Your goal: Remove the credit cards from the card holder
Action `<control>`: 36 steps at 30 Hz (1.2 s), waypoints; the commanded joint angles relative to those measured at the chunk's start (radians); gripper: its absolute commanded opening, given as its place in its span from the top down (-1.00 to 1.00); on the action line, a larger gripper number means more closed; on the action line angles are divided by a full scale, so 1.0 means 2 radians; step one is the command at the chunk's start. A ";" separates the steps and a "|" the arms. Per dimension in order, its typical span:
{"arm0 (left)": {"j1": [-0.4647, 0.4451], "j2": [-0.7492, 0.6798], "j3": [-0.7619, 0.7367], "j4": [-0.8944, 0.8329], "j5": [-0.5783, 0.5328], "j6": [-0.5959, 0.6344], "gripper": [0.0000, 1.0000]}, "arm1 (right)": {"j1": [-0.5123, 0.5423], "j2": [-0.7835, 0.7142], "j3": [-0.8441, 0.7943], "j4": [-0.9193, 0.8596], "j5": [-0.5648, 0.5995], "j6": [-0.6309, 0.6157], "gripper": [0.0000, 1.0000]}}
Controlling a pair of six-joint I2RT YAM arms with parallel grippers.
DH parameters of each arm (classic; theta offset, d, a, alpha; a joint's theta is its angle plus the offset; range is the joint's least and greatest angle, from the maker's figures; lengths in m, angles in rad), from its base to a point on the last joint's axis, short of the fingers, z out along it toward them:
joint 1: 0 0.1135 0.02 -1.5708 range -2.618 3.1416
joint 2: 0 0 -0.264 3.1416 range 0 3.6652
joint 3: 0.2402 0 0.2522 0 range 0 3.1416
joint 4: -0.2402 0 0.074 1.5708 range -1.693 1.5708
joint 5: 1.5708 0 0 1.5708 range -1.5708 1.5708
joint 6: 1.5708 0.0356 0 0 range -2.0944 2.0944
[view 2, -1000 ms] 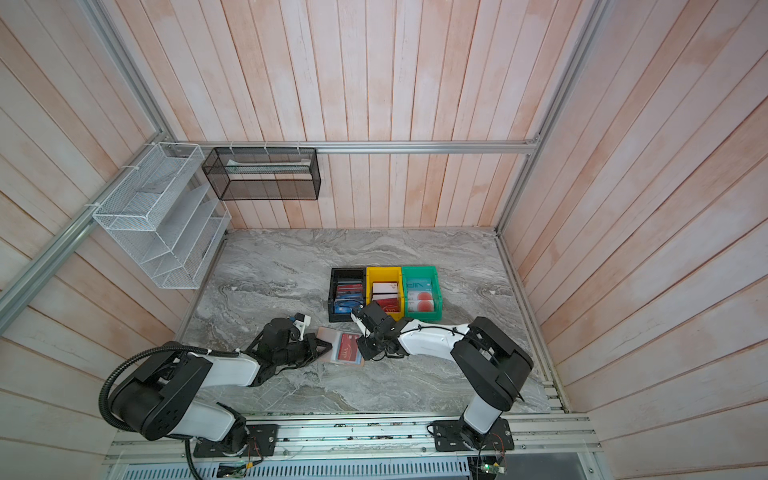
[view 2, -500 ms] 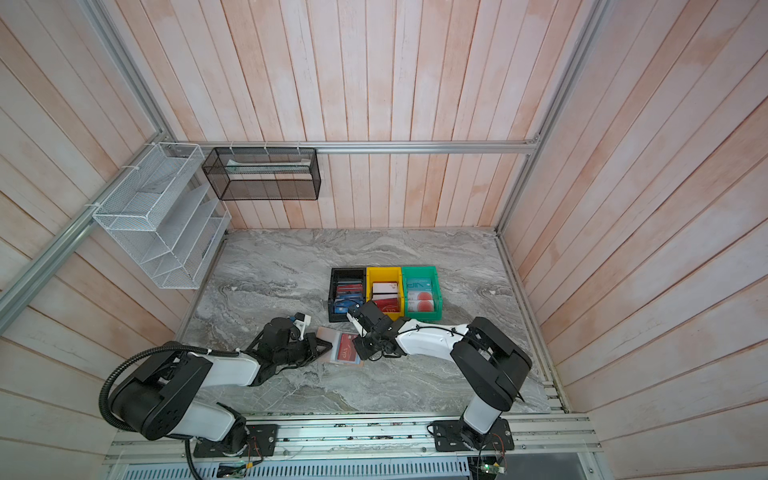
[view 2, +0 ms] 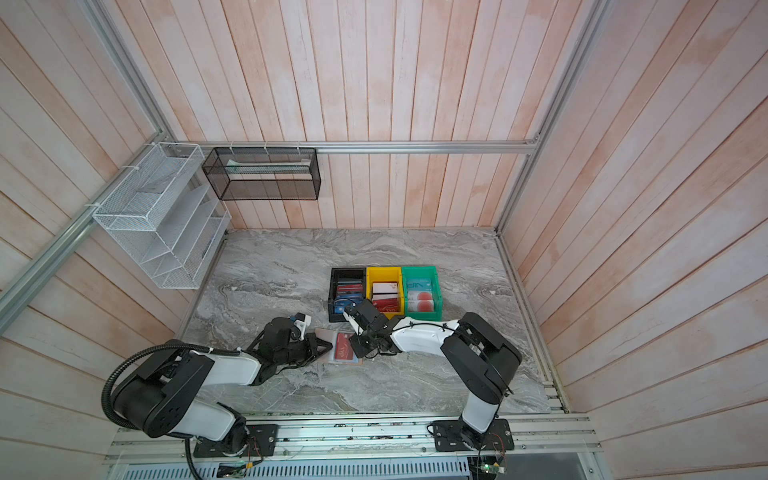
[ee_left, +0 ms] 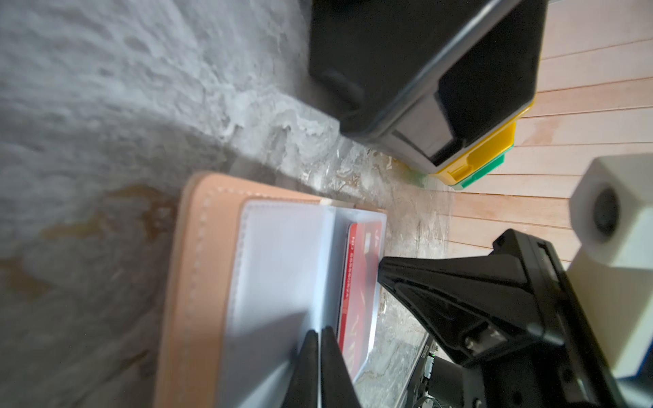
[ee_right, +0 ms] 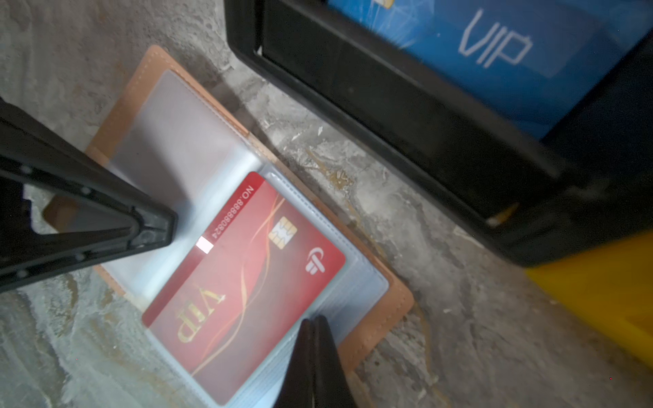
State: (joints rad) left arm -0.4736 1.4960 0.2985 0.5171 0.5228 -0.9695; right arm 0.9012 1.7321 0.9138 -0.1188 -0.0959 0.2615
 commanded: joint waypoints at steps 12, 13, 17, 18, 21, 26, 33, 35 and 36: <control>-0.002 0.009 0.009 0.022 0.015 0.003 0.58 | 0.007 0.019 -0.006 -0.012 -0.008 0.001 0.90; -0.003 0.010 0.009 0.023 0.016 0.002 0.56 | 0.007 0.018 -0.007 -0.010 -0.009 0.001 0.90; -0.004 0.015 0.010 0.025 0.016 0.002 0.56 | 0.008 0.018 -0.006 -0.011 -0.011 0.000 0.90; -0.004 0.017 0.011 0.025 0.015 0.002 0.56 | 0.009 0.018 -0.005 -0.010 -0.011 0.000 0.90; -0.006 0.024 0.013 0.029 0.015 0.001 0.56 | 0.012 0.018 -0.003 -0.010 -0.012 0.000 0.90; -0.009 0.034 0.018 0.031 0.017 0.000 0.56 | 0.015 0.021 -0.003 -0.009 -0.012 0.001 0.90; -0.011 0.031 0.019 0.027 0.016 0.000 0.62 | 0.015 0.021 -0.005 -0.009 -0.009 0.001 0.90; -0.011 0.028 0.018 0.023 0.014 0.001 0.61 | 0.015 0.021 -0.006 -0.010 -0.008 0.000 0.90; -0.011 0.026 0.017 0.021 0.013 0.002 0.61 | 0.015 0.021 -0.006 -0.010 -0.009 0.000 0.90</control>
State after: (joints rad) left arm -0.4900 1.5520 0.3210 0.5594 0.5446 -0.9726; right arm 0.9169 1.7382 0.9138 -0.0994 -0.0952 0.2619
